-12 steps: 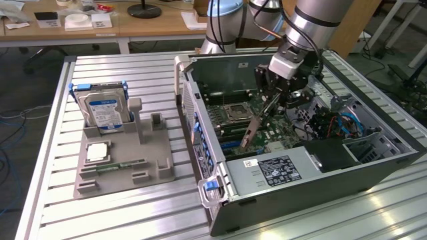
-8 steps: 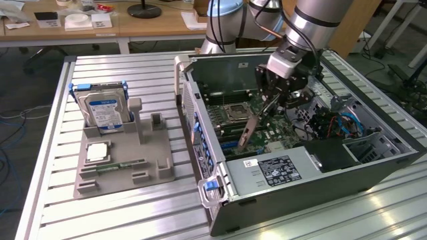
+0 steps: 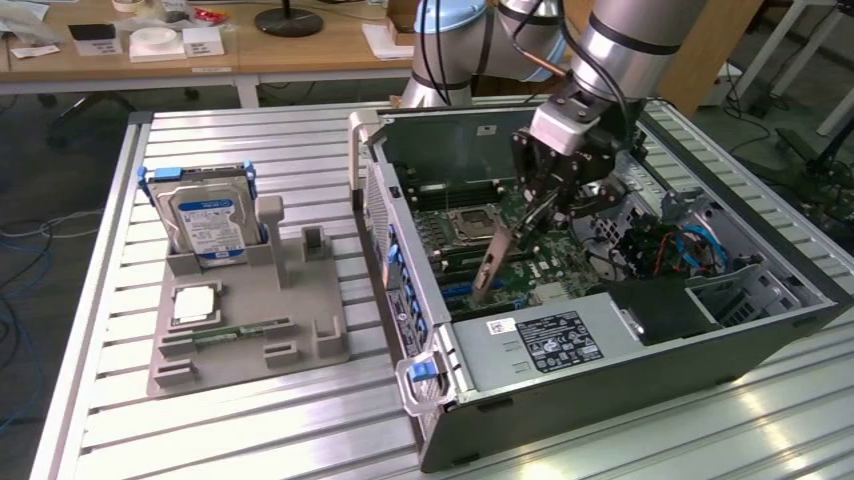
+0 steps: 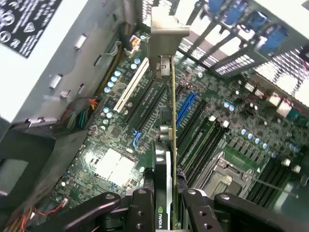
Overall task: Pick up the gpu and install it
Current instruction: 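Insert the gpu into the slot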
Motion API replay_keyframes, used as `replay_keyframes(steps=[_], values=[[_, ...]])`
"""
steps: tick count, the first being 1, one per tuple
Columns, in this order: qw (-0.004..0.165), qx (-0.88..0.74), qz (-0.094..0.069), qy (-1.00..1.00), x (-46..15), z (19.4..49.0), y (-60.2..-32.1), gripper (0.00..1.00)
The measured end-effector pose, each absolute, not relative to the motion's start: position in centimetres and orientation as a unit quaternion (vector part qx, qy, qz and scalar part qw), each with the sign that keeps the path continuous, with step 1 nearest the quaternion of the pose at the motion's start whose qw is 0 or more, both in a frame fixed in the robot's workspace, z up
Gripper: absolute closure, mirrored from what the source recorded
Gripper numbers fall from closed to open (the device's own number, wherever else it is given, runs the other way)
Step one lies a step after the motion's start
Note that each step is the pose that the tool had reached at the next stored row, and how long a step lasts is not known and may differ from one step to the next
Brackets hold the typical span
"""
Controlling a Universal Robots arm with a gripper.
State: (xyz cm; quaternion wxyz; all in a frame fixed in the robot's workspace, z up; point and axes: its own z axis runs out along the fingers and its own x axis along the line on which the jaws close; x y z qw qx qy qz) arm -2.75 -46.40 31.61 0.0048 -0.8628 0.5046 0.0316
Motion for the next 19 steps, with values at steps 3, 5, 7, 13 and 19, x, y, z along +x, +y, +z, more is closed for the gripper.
replay_keyframes(steps=[3, 5, 7, 13, 19], values=[[0.006, -0.849, 0.031, 0.528, -2.75, 31.56, -46.40, 0.73], [0.006, -0.839, 0.031, 0.543, -2.75, 31.53, -46.40, 0.73], [0.007, -0.829, 0.031, 0.559, -2.75, 31.49, -46.40, 0.73], [0.008, -0.798, 0.031, 0.602, -2.75, 31.40, -46.40, 0.73], [0.010, -0.763, 0.030, 0.645, -2.75, 31.34, -46.40, 0.73]])
